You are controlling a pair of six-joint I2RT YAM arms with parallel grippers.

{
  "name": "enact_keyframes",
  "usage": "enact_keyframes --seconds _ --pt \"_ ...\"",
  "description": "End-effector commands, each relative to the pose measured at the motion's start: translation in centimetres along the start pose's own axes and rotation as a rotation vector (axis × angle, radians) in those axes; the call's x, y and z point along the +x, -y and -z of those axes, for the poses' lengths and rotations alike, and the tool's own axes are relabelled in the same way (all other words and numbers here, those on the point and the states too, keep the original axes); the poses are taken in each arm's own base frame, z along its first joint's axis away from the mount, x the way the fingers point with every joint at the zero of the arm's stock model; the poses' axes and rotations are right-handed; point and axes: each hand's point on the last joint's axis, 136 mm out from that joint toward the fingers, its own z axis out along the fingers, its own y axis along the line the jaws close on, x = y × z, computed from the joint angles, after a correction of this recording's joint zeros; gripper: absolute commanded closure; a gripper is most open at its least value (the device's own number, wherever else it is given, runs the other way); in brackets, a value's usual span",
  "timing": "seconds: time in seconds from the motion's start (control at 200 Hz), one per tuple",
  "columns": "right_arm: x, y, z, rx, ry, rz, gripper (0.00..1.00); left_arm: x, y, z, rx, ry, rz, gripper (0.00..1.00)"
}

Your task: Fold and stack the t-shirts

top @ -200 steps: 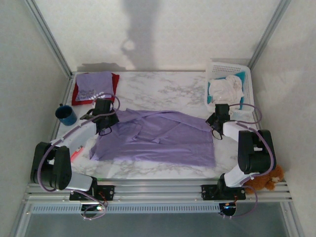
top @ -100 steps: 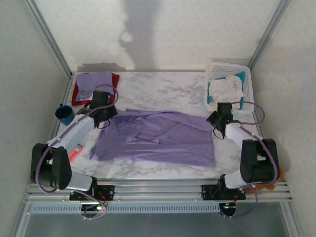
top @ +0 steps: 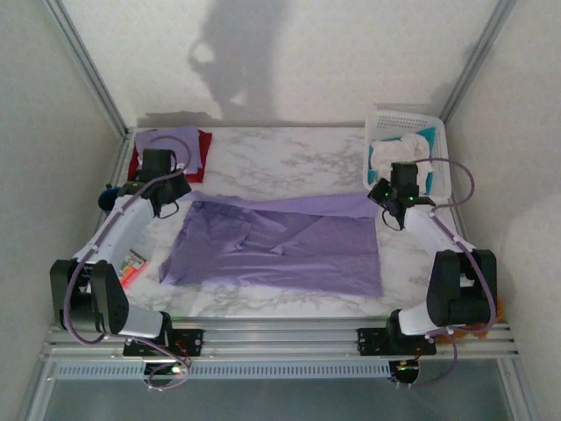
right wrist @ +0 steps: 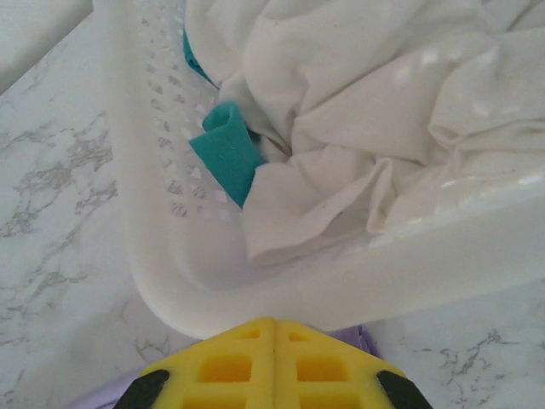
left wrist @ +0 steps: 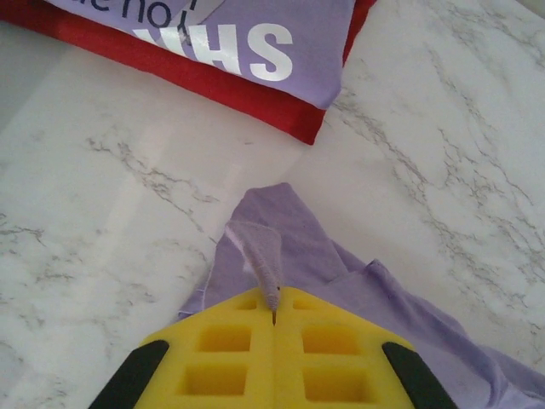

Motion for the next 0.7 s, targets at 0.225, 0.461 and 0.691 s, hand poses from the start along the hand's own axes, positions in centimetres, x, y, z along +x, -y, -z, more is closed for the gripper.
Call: enact_keyframes --seconds 0.225,0.461,0.691 --pt "-1.2 -2.0 -1.5 -0.077 -0.047 0.074 1.0 -3.5 1.1 1.5 0.023 0.047 -0.028 1.0" --pt "-0.6 -1.8 -0.5 -0.09 -0.062 0.057 1.0 -3.2 1.0 2.2 0.033 0.043 -0.022 1.0" --pt "1.9 0.9 0.7 -0.005 -0.1 0.023 1.0 -0.4 0.1 2.0 0.041 -0.014 -0.009 1.0"
